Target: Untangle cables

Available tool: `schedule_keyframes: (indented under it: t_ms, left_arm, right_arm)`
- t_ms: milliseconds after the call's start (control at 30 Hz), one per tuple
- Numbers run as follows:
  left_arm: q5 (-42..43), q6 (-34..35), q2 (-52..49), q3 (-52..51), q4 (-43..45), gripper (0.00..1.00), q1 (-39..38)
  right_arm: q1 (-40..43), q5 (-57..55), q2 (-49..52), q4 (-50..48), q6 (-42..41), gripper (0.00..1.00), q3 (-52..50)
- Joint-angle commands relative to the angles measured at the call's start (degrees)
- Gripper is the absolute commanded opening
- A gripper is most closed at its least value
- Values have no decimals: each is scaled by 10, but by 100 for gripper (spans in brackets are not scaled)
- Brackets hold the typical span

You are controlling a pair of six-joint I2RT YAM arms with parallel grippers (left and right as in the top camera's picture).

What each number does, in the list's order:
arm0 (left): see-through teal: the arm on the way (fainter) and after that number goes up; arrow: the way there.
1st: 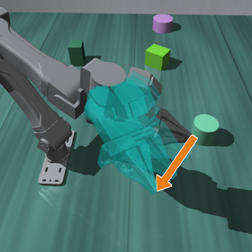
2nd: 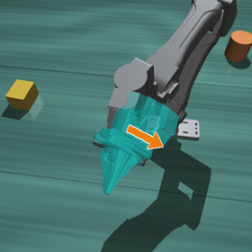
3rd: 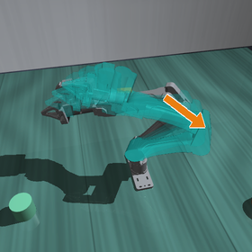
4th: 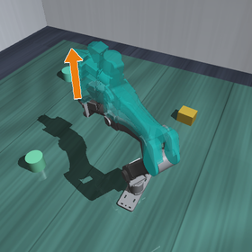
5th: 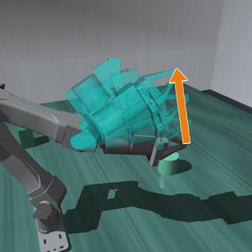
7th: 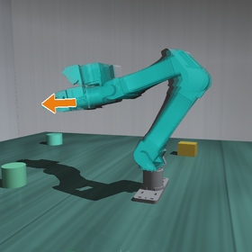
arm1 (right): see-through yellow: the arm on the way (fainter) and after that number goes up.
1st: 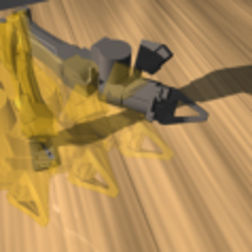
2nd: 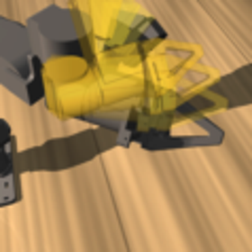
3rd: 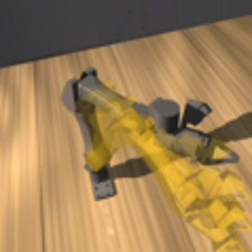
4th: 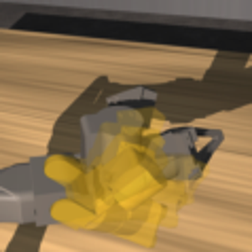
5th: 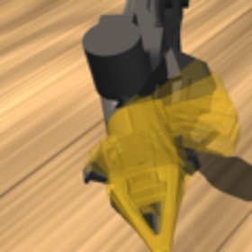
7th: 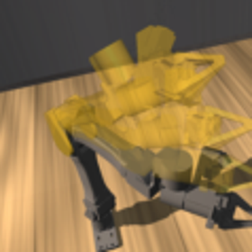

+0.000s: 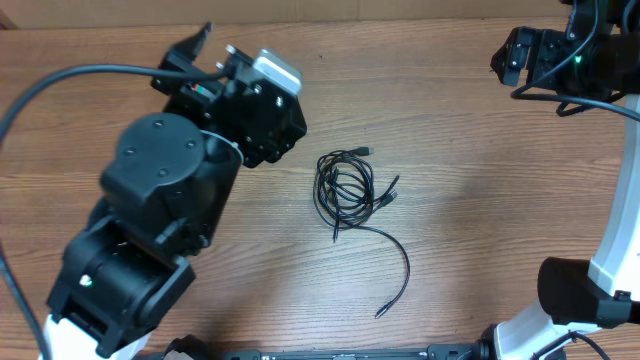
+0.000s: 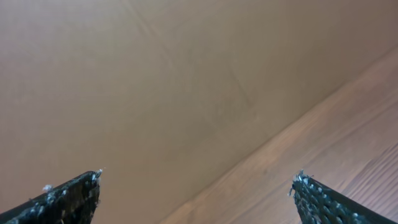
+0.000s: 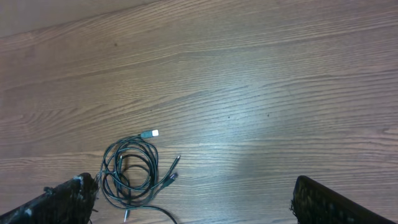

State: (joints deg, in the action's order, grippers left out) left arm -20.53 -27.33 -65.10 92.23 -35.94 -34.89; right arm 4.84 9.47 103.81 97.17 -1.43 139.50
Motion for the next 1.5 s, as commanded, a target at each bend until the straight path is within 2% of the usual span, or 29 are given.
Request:
schedule_keyframes:
  t_ms: [0,233,300,367,633,767,1067,1233,1467]
  left_arm:
    - [-17,-23,22,-43,18,100,-3]
    - [64,-112,21,-147,32,100,-3]
    - [82,-107,18,-168,30,100,2]
    - [82,-65,9,-176,16,100,10]
    - [81,197,-34,-178,-9,100,64]
    - [80,281,-44,-178,-11,100,83]
    - [86,290,-46,-178,-32,100,90]
    - [74,293,-47,-179,-43,100,97]
    - [44,389,-66,-180,-122,100,157]
  right_arm:
    - [1,-6,-10,-2,4,100,11]
    - [1,4,-10,-12,-5,100,0]
    - [1,31,-10,-12,-6,100,-9]
    - [1,34,-10,-12,-6,100,-22]
    - [1,13,-10,-4,-5,100,-106]
    - [0,23,-10,-17,-7,100,-153]
    - [-10,38,-10,-26,-6,100,-221]
    - [-42,35,-10,-39,0,100,-239]
    - [-126,-17,-10,-90,3,100,-265]
